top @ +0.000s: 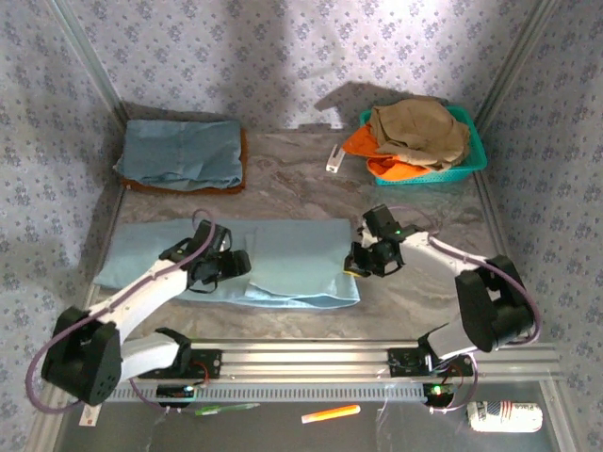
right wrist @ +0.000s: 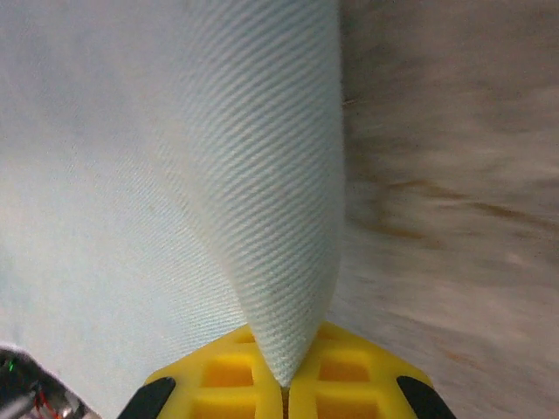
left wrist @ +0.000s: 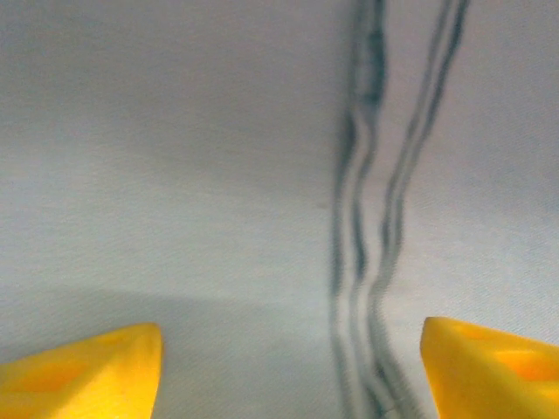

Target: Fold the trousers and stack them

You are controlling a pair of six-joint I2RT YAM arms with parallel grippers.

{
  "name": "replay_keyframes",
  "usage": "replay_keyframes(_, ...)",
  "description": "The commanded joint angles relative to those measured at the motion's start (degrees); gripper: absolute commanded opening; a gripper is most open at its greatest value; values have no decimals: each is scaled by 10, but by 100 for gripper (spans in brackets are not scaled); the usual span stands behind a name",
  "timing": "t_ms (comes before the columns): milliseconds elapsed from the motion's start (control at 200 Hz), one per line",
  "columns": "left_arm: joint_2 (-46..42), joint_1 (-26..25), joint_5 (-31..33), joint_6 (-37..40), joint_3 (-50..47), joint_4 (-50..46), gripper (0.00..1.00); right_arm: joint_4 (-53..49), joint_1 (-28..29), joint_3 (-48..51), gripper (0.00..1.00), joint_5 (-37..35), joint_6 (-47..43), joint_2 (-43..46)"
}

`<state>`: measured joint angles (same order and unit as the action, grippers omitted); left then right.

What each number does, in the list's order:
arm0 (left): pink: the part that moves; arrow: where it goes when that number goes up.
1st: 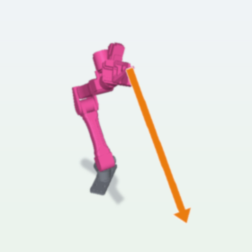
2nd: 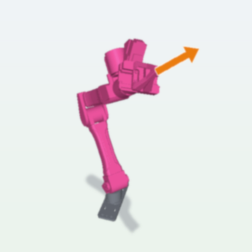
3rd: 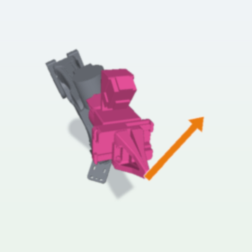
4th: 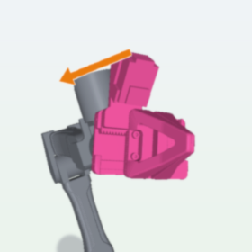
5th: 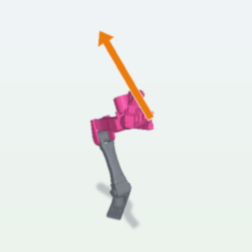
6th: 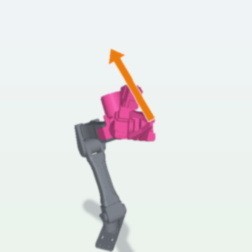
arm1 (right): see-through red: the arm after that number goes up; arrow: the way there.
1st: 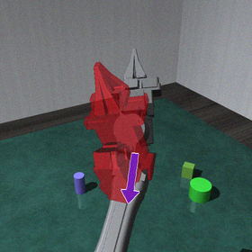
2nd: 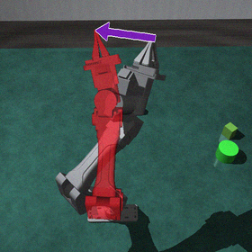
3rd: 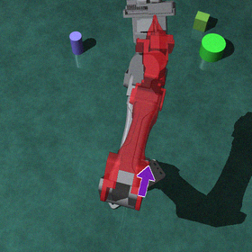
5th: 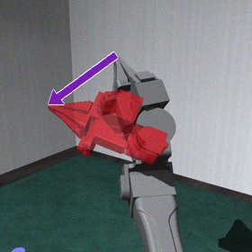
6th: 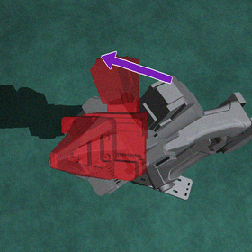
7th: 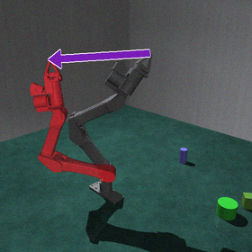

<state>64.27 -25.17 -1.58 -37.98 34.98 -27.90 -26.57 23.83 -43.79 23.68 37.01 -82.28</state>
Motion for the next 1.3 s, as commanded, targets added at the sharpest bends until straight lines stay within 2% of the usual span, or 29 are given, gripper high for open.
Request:
replay_keyframes(0, -45, 23, 24, 6, 35, -64, 87, -115, -58, 2, 0, -94, -5, 32)
replay_keyframes(130, -82, 57, 39, 7, 45, -89, 90, -196, -136, -25, 0, -148, -56, 71)
replay_keyframes(195, -91, 74, 41, 7, 44, -93, 90, -245, -161, -56, 0, -194, -51, 89)
replay_keyframes(325, -91, 98, 46, -7, 44, -99, 89, -304, -217, -113, 0, -207, -86, 108)
replay_keyframes(485, -85, 101, 57, -33, 31, -77, 87, -331, -271, -145, 0, -215, -117, 135)
replay_keyframes(600, -66, 110, 60, -51, 9, -42, 82, -323, -273, -183, 0, -202, -109, 133)
replay_keyframes(720, -56, 136, 59, -52, -13, -8, 69, -338, -211, -233, 0, -179, -90, 126)
replay_keyframes(840, -44, 171, 57, -51, -35, 21, 46, -339, -126, -282, 0, -159, -47, 128)
replay_keyframes(959, -2, 186, 48, -49, -41, 49, 31, -320, -6, -331, 0, -170, 10, 106)
replay_keyframes(1084, 66, 187, 21, -48, -37, 82, 10, -291, 111, -387, 0, -184, 57, 36)
replay_keyframes(1204, 111, 187, -1, -44, -34, 99, 0, -262, 187, -458, 0, -193, 82, -45)
replay_keyframes(1294, 124, 187, -8, -44, -39, 109, 0, -257, 231, -535, 0, -195, 84, -117)
